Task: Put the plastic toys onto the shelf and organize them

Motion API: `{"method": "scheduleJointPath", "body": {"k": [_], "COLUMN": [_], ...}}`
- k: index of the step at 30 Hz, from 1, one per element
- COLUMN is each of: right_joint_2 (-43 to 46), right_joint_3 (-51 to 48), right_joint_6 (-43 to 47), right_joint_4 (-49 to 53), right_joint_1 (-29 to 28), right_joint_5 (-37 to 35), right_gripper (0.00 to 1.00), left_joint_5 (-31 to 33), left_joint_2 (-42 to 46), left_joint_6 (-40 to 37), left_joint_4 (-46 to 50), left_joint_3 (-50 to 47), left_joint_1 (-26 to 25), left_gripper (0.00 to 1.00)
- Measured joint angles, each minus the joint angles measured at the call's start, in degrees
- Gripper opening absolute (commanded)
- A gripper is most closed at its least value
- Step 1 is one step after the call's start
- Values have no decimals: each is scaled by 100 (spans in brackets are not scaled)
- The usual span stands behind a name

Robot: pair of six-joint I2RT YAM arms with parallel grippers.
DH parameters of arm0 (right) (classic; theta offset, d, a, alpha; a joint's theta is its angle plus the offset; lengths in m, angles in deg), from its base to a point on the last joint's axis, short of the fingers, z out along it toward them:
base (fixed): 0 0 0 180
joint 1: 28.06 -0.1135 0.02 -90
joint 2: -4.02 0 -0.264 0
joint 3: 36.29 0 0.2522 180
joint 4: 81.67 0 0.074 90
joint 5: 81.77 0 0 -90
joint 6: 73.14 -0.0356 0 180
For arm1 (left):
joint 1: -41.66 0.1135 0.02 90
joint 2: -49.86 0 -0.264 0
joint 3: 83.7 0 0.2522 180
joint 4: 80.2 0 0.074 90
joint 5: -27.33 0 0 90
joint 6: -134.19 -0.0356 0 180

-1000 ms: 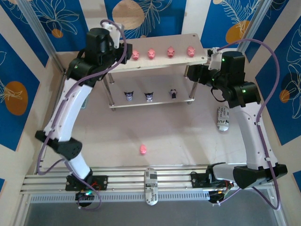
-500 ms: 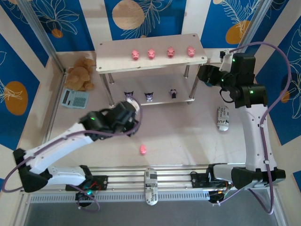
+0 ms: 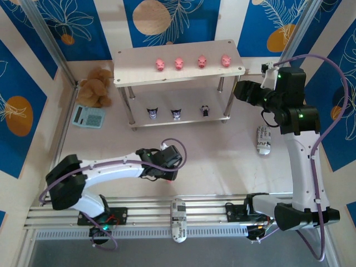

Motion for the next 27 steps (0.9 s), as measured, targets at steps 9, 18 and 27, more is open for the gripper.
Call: {"method": "scheduleJointPath", "body": {"k": [9, 18, 27], "right_joint_2": [15, 44, 52], "right_joint_3": [-184, -393, -444], "right_joint_6": [0, -4, -24], "right_joint_4": [-87, -184, -221], "right_joint_1": [116, 221, 269], "right_joint_5": [146, 282, 321], "right_gripper": [69, 69, 69], "left_joint_5": [-203, -297, -380], "left_joint_2": [-319, -444, -704], "left_joint_6": [232, 315, 297], "left_joint_4": [-256, -122, -109], "left_joint_3": [-22, -28, -24], "left_joint_1": [-2, -2, -2], "left_gripper": [52, 50, 28]}}
